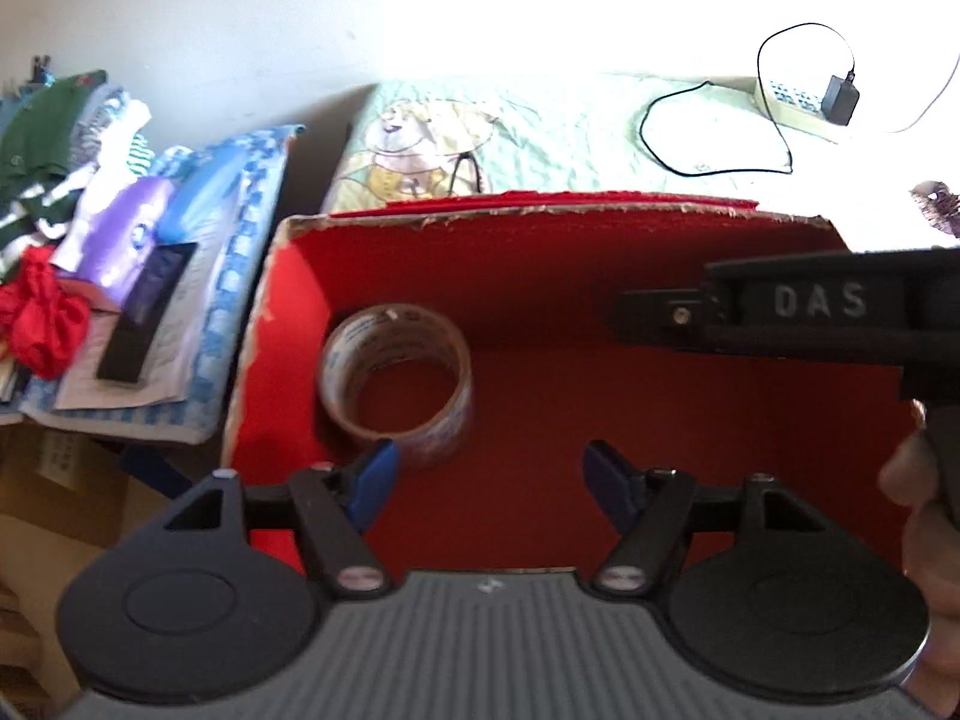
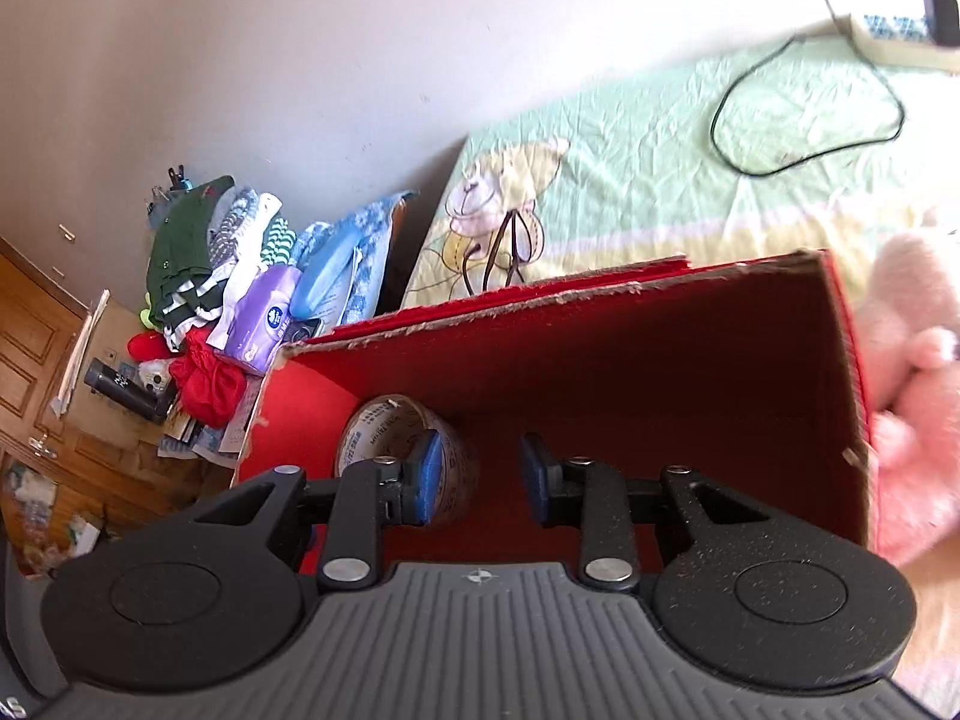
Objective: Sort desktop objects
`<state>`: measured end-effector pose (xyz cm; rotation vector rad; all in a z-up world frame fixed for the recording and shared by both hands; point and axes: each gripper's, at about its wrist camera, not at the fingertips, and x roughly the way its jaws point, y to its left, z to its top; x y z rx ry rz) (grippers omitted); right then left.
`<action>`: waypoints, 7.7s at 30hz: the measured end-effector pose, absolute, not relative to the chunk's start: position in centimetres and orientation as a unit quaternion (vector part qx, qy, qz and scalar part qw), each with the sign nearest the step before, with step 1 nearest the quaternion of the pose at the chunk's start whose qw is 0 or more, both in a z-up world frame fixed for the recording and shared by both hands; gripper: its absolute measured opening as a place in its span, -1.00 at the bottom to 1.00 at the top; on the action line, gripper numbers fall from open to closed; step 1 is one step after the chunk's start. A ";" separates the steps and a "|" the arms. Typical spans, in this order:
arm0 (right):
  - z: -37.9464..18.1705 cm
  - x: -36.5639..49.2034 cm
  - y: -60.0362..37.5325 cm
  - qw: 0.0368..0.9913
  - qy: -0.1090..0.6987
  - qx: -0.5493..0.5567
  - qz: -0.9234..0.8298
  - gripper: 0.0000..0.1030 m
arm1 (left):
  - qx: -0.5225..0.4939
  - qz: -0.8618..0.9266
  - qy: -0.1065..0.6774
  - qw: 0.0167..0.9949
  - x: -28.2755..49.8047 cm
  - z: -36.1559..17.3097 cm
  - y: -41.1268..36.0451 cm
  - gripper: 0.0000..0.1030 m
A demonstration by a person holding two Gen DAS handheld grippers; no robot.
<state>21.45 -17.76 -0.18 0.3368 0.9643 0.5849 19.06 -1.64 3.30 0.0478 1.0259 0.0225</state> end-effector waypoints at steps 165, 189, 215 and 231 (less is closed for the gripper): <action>-5.1 27.1 -18.7 0.716 0.539 0.252 0.365 -0.44 | -0.047 -0.119 0.546 0.828 21.1 0.0 1.8 0.16; -5.1 28.4 -17.9 0.742 0.512 0.262 0.346 -0.41 | -0.036 -0.103 0.617 0.779 23.9 -2.2 0.4 0.24; -5.2 28.3 -17.7 0.739 0.513 0.260 0.352 -0.33 | 0.018 -0.104 0.602 0.791 22.7 -0.8 3.1 0.35; -5.3 28.4 -17.7 0.739 0.514 0.257 0.352 -0.33 | 0.029 -0.108 0.615 0.780 23.2 -1.6 1.6 0.43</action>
